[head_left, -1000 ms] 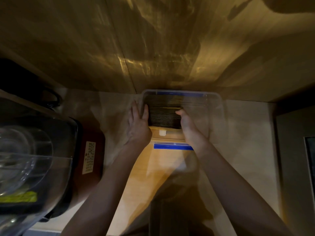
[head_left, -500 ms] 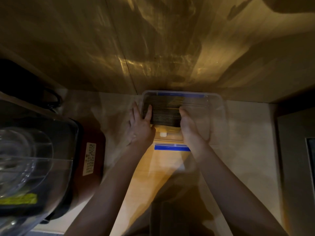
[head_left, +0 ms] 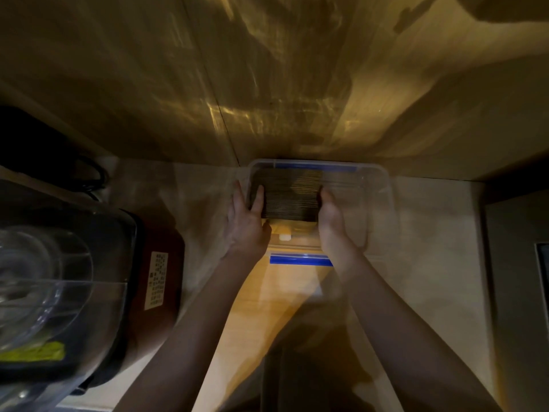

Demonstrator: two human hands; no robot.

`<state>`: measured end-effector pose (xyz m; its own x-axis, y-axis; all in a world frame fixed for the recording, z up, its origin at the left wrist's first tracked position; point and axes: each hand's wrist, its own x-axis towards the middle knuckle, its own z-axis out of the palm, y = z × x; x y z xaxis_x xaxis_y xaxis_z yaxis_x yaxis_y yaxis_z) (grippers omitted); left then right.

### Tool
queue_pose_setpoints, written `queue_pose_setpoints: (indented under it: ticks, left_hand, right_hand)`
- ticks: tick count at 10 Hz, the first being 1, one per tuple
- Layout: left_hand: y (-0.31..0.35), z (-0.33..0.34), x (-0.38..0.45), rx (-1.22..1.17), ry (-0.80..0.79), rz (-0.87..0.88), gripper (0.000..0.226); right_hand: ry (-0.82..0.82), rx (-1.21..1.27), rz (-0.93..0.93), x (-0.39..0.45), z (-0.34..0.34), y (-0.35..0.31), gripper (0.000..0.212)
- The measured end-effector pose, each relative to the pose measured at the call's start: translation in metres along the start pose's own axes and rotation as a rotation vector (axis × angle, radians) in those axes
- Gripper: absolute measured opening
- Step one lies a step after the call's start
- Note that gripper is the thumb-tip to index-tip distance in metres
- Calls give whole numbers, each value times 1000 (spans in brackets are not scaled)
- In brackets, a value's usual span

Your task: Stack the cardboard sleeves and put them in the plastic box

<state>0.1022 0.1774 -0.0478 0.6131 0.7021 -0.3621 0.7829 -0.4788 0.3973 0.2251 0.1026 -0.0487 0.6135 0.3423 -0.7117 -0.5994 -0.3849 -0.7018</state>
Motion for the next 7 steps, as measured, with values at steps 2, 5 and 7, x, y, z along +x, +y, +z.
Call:
queue_pose_setpoints:
  ticks: [2,5,7]
  left_hand:
    - [-4,0,4,-22,-72,7,83]
    - [-6,0,5,-30,-73,15,77]
    - [9,-24,-3,-89,-10,-23,56]
  right_hand:
    - [-81,207,55,-7,10,2,48]
    - [-112,352,80,-5,-2,-7,51]
    - [17,86,-70,-19,-34,-23,22]
